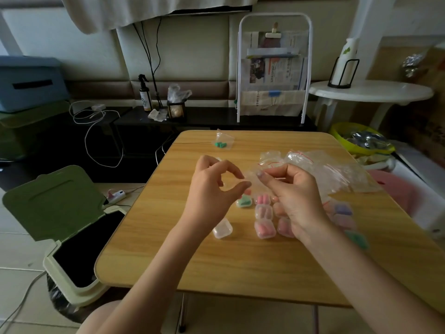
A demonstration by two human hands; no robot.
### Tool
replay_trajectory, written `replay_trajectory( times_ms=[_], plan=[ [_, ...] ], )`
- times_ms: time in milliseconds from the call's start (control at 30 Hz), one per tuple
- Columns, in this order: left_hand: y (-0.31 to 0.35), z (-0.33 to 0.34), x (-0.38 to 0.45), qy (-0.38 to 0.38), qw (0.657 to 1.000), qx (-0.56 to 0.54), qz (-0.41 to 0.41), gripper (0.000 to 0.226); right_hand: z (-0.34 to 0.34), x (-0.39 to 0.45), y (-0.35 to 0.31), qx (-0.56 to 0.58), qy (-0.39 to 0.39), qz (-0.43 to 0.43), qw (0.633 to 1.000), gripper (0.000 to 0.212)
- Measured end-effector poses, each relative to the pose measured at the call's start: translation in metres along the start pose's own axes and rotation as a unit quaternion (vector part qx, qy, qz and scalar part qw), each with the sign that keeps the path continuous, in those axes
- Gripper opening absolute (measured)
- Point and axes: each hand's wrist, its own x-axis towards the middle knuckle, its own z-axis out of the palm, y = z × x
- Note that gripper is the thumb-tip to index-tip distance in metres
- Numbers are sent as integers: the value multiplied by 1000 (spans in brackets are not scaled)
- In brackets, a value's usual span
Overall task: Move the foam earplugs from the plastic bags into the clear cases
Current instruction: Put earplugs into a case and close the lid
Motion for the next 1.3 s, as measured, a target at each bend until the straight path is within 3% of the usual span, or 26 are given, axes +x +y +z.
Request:
replay_trajectory(
  times_ms=[100,300,400,500,767,900,1033,1133,1300],
  plan=[
    [10,8,-2,5,998,-55,8,16,3,-1,3,28,-14,43,999,17],
    [21,17,1,-84,961,-246,-94,26,-4,1,0,85,-80,143,983,16],
    [23,19,3,-124,938,-301,-118,29,-15,2,-6,83,-133,219,963,43],
    [24,21,5,-138,926,-330,-125,24,-24,5,-6,40,-174,241,954,61],
    [19,21,8,-150,902,-366,-172,3,-26,10,-3,129,-156,251,947,30],
    [21,25,5,-121,932,-309,-146,3,-19,7,1,100,-118,171,973,26],
    [22,41,-2,-58,995,-74,-14,16,-5,1,11,-63,-80,6,995,26],
    [18,49,-4,-54,998,-23,38,25,2,-3,16,-108,-70,-68,989,27],
    [21,54,-5,-50,998,-40,25,28,2,0,23,-194,-28,-147,970,30]
  ],
)
